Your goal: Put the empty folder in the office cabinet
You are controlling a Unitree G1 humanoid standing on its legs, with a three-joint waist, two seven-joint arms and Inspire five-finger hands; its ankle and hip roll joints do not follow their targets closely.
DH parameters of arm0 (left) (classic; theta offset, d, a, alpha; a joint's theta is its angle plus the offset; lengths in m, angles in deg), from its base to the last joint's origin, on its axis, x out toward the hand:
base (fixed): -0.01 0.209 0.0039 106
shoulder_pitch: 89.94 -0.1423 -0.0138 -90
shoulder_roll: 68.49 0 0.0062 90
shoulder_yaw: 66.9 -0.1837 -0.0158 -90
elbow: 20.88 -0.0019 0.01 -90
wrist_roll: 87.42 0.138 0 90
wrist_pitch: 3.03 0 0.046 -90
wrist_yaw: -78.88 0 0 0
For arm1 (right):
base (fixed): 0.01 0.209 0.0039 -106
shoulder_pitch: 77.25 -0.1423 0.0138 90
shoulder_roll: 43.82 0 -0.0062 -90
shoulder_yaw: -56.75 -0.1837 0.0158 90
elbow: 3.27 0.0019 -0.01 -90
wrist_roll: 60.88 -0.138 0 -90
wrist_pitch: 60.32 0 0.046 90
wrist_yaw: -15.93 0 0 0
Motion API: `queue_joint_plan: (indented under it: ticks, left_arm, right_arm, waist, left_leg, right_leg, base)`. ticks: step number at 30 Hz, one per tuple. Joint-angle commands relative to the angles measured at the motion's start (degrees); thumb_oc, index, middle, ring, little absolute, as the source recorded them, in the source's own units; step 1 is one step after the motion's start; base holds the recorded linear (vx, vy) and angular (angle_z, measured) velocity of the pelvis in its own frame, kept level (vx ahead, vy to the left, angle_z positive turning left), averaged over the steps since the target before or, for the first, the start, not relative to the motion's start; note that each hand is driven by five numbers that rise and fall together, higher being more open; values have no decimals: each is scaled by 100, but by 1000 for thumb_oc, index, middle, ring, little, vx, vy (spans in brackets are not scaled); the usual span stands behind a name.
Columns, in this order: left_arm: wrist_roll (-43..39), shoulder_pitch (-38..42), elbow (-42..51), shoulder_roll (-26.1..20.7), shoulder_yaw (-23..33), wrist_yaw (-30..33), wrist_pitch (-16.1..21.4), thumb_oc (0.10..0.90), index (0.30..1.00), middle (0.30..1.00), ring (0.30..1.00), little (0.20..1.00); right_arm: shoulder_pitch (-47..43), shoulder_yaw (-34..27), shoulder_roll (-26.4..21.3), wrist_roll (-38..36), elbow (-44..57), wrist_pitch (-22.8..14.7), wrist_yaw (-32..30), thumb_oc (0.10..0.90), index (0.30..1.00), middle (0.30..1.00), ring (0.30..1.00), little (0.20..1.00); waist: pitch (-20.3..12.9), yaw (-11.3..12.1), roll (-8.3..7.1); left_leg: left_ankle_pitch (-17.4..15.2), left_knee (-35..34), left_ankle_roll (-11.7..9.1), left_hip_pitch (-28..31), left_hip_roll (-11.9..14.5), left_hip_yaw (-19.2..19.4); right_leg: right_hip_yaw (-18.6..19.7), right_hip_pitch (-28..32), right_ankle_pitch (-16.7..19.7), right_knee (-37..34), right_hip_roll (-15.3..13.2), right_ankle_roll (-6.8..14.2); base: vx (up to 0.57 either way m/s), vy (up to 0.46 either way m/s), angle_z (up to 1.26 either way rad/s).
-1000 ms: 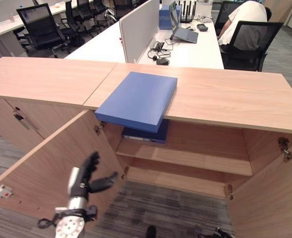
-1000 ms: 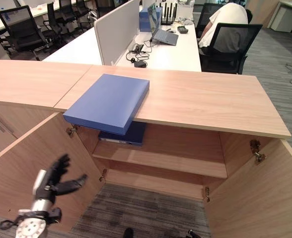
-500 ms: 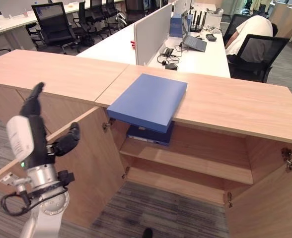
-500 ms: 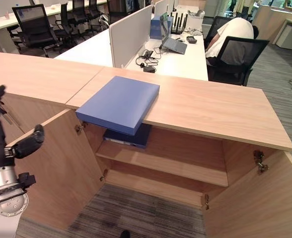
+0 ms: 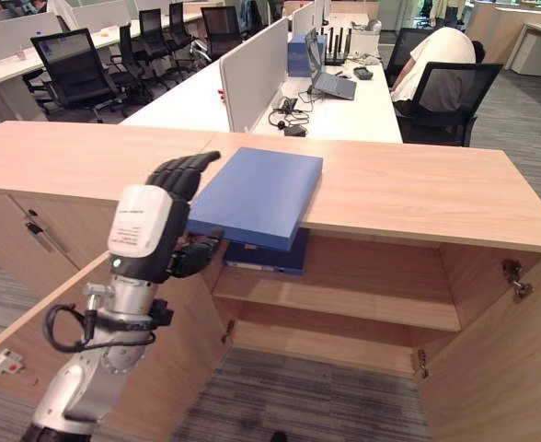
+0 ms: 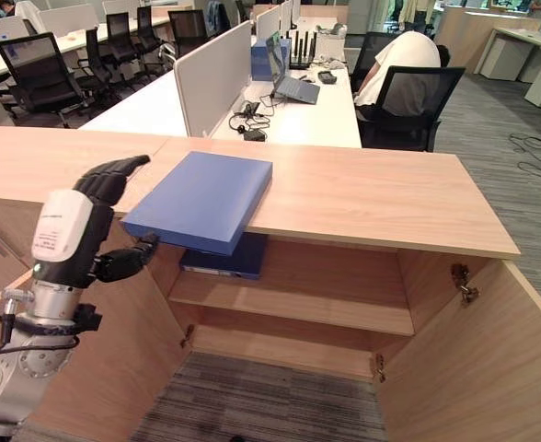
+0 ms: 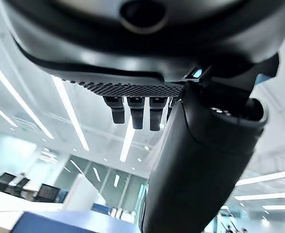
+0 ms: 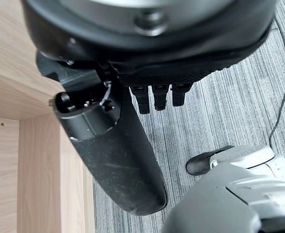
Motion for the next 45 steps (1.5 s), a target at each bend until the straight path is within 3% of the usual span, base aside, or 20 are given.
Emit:
queue_joint_plan:
  ticks: [1, 16, 33, 45]
  left_arm:
    - [-55, 766, 443, -213, 126, 92, 158, 800, 900, 900, 900, 900]
    - [-203, 1479, -162, -406, -542, -437, 42, 800, 900, 900, 900, 900]
    - [702, 2937, -1629, -413, -1621, -207, -388, 800, 900, 900, 900, 900]
    - [859, 3324, -2199, -367, -1967, -366, -540, 800, 900, 900, 900, 900]
  right_arm:
    - [-368, 106, -161, 121, -126, -98, 5, 800, 900, 900, 900, 900]
    - [-446, 127, -230, 152, -244, -13, 139, 800, 900, 900, 900, 900]
    - [-437, 205, -290, 78, -310, -32, 118, 800, 900, 900, 900, 900]
    - [-450, 210, -336, 89, -373, 14, 158, 800, 900, 900, 900, 900]
  waist:
    - [-279, -15, -100]
    - [-343, -87, -72]
    - [-390, -232, -31]
    - [-418, -296, 2]
  left_leg:
    - [-899, -13, 74, 339, -147, -95]
    - [-935, -13, 70, 408, -151, -79]
    - [-971, -13, 63, 440, -157, -30]
    - [-1004, -13, 76, 478, -153, 28]
  right_leg:
    - [-325, -523, 273, -5, 152, 280]
    - [-353, -465, 277, -61, 129, 299]
    - [-326, -460, 272, -84, 122, 327]
    - [-295, -443, 263, -84, 113, 340]
  base:
    - [0, 0, 0]
    - [0, 0, 0]
    - [0, 0, 0]
    - [0, 1, -3]
